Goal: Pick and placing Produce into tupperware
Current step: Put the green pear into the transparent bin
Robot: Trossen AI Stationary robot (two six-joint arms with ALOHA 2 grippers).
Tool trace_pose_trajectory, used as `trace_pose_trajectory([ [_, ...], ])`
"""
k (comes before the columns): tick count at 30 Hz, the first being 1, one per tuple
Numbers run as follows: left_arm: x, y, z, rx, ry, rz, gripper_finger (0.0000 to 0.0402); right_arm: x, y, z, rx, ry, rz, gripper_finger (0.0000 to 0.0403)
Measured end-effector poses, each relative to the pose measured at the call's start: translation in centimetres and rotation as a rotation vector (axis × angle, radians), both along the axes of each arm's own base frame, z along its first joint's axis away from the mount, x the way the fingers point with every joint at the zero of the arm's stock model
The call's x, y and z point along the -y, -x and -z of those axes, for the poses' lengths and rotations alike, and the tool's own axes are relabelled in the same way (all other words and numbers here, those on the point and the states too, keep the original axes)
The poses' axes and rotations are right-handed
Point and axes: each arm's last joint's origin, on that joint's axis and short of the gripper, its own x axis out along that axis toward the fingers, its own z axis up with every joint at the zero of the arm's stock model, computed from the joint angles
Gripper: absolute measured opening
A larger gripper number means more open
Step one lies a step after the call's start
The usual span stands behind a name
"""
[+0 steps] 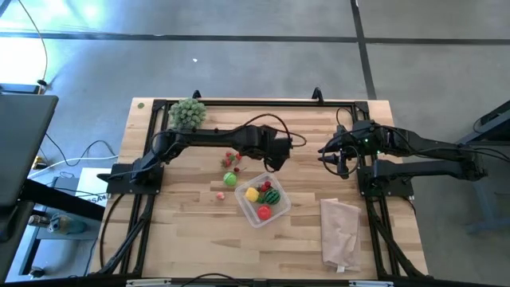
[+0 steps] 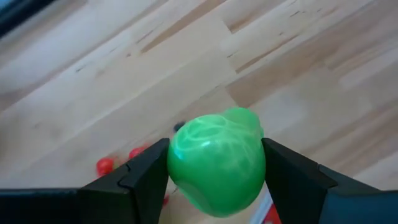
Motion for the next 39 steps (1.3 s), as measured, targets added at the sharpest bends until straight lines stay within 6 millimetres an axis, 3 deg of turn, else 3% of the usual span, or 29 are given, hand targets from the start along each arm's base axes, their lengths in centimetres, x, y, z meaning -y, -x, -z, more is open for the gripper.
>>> trace_pose_trajectory([
  [8, 5.5, 0.9, -2.0, -0.055, -0.095, 0.029, 0.0225, 0.0, 0.0, 0.0, -0.001, 0.002, 0.003, 0.0129],
  [18, 12.3, 1.5, -2.3, -0.03, -0.095, 0.159, 0.0225, 0.0, 0.0, 0.0, 0.0, 0.002, 0.003, 0.0129],
  [22, 14.4, 1.5, -1.3, -0.004, -0.095, 0.169, 0.0225, 0.0, 0.0, 0.0, 0.0, 0.002, 0.003, 0.0129],
  [26, 15.5, 1.3, 0.5, 0.016, -0.096, 0.163, 0.0225, 0.0, 0.0, 0.0, 0.0, 0.002, 0.003, 0.0129],
  [34, 15.5, 0.9, 5.0, 0.036, -0.084, 0.135, 0.0225, 0.0, 0.0, 0.0, 0.0, 0.002, 0.003, 0.0129],
  [39, 15.5, 1.1, 6.7, 0.036, -0.083, 0.114, 0.0225, 0.0, 0.0, 0.0, -0.001, 0.002, 0.003, 0.0129],
])
